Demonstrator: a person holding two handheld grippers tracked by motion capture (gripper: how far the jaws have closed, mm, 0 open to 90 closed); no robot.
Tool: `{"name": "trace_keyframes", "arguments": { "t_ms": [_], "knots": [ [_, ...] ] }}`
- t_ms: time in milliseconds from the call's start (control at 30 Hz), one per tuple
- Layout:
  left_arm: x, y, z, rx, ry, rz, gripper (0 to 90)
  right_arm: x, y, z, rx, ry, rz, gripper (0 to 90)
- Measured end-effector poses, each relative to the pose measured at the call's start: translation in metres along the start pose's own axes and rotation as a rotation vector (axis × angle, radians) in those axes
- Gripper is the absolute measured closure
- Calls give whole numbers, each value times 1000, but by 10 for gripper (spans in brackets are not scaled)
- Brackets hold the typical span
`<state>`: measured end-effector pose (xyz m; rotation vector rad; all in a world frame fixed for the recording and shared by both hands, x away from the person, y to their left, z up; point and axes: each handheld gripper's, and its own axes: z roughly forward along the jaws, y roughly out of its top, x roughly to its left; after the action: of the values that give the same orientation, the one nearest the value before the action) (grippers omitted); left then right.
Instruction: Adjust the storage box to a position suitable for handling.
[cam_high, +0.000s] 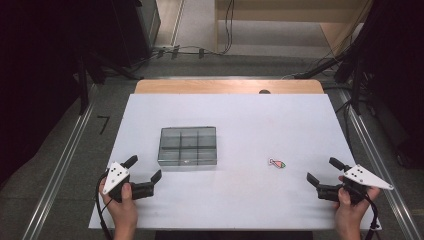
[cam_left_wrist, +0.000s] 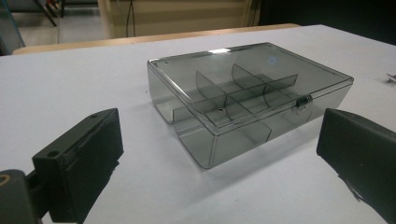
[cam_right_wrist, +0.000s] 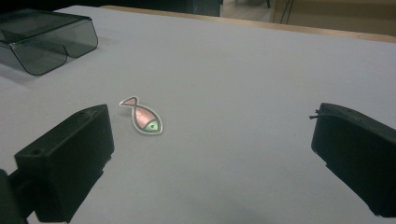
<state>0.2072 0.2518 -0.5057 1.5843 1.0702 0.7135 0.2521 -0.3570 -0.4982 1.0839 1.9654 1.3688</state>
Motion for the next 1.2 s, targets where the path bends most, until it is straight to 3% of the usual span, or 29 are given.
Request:
{"name": "trace_keyframes", "arguments": {
  "t_ms": [133, 267, 500, 700, 1200],
  "knots": [
    [-7, 5, 3, 38, 14, 47, 2, -1, 1, 1, 27, 0, 9, 0],
    [-15, 12, 8, 67, 0, 83, 1, 1, 4, 1, 38, -1, 0, 0],
    [-14, 25, 14, 70, -29, 45, 1, 7, 15, 0, 19, 0, -8, 0],
    [-7, 34, 21, 76, -46, 33, 2, 12, 25, 4, 43, 10, 25, 0],
    [7, 59, 46, 75, -15, -24, 75, 26, 52, 26, 59, 78, 12, 0]
  ]
}}
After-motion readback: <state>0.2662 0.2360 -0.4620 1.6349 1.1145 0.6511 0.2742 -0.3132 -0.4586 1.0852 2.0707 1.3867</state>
